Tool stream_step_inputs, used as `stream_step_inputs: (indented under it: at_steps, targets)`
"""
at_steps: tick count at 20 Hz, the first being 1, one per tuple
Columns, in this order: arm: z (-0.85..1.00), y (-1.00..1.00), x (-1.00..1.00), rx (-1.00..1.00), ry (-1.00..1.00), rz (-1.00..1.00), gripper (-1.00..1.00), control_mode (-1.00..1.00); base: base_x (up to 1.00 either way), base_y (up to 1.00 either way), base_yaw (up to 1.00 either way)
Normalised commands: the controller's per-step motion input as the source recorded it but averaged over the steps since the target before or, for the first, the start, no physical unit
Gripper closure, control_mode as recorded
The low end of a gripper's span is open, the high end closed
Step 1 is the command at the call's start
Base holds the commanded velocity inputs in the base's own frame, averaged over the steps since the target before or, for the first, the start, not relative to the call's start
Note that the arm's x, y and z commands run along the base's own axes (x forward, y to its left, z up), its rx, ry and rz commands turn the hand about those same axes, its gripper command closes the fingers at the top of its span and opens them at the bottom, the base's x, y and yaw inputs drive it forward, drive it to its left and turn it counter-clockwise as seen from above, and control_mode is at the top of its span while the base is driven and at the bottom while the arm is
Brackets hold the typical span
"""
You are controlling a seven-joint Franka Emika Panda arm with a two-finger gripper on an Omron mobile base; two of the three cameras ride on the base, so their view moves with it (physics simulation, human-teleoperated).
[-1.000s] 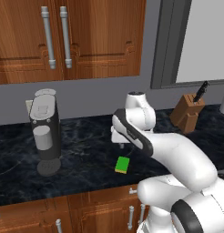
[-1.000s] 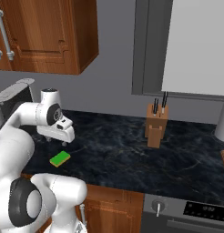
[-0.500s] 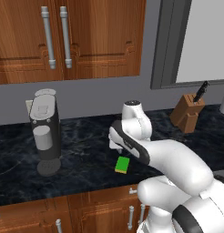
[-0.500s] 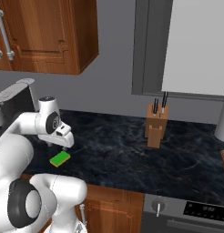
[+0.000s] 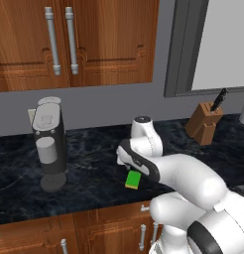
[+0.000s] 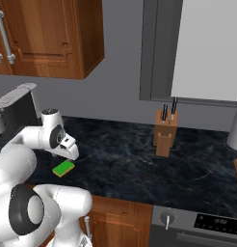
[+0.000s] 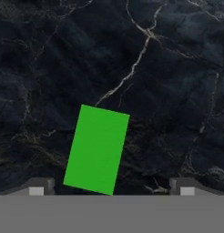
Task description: Pick up the sponge from the counter and clean the cutting board by briefly scrubbing or pressing down on the cutting board. Once finished, release the sponge.
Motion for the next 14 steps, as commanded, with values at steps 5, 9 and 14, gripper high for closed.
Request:
stream_step_inputs:
  at_steps: [5,9,14]
  targets:
    - [-0.15,0.01,0.00,0.00,0.00,-0.06,-1.00,-1.00,0.00,0.00,0.00]
    - [-0.17,0.00,0.00,0.00,0.00,-0.06,-1.00,-1.00,0.00,0.00,0.00]
    - [-0.20,0.00,-0.01,0.00,0.00,-0.05,-1.00,-1.00,0.00,0.00,0.00]
